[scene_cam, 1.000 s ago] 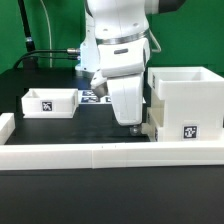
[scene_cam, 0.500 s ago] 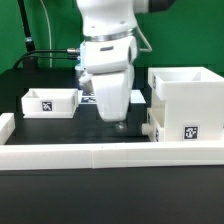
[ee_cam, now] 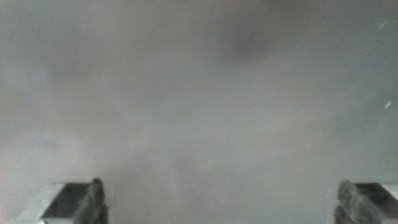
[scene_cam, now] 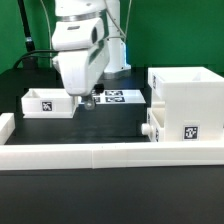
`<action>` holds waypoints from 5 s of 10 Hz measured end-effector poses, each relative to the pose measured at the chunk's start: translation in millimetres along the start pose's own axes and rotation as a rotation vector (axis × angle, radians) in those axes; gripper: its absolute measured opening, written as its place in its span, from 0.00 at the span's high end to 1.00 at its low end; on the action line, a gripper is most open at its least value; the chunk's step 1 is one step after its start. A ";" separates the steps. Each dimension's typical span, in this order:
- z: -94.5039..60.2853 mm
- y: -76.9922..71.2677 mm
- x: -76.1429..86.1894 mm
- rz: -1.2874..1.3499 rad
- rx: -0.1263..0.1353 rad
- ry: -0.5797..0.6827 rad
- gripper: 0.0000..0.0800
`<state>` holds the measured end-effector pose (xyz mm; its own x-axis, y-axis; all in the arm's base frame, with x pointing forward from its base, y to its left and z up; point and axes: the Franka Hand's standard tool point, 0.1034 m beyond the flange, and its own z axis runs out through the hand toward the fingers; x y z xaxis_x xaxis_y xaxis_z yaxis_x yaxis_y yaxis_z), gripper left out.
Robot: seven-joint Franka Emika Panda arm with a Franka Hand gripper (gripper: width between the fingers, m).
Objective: Assemble drawer
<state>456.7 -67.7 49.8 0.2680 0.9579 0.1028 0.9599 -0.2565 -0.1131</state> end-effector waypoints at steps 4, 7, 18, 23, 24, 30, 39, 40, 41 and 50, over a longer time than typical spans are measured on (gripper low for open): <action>-18.0 -11.2 -30.1 0.068 -0.011 -0.010 0.19; -17.8 -11.3 -30.0 0.224 -0.011 -0.007 0.19; -15.4 -14.7 -25.7 1.256 -0.072 0.034 0.19; 7.4 -23.2 -19.2 1.496 -0.093 0.069 0.19; 12.9 -26.0 -22.3 1.452 -0.090 0.061 0.19; 27.6 -46.5 -24.7 1.370 -0.142 0.070 0.19; 46.7 -64.2 -45.4 1.323 -0.188 0.064 0.19; 46.8 -62.5 -45.1 1.321 -0.198 0.070 0.19; 47.4 -62.0 -43.3 1.318 -0.199 0.071 0.19; 48.0 -58.7 -39.8 1.309 -0.207 0.076 0.95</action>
Offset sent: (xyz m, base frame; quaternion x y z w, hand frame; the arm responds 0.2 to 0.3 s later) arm 0.0000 0.0000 0.0000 0.0000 0.0000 0.0000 1.0000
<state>385.8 -84.6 4.9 0.9958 -0.0171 0.0899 -0.0154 -0.9997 -0.0196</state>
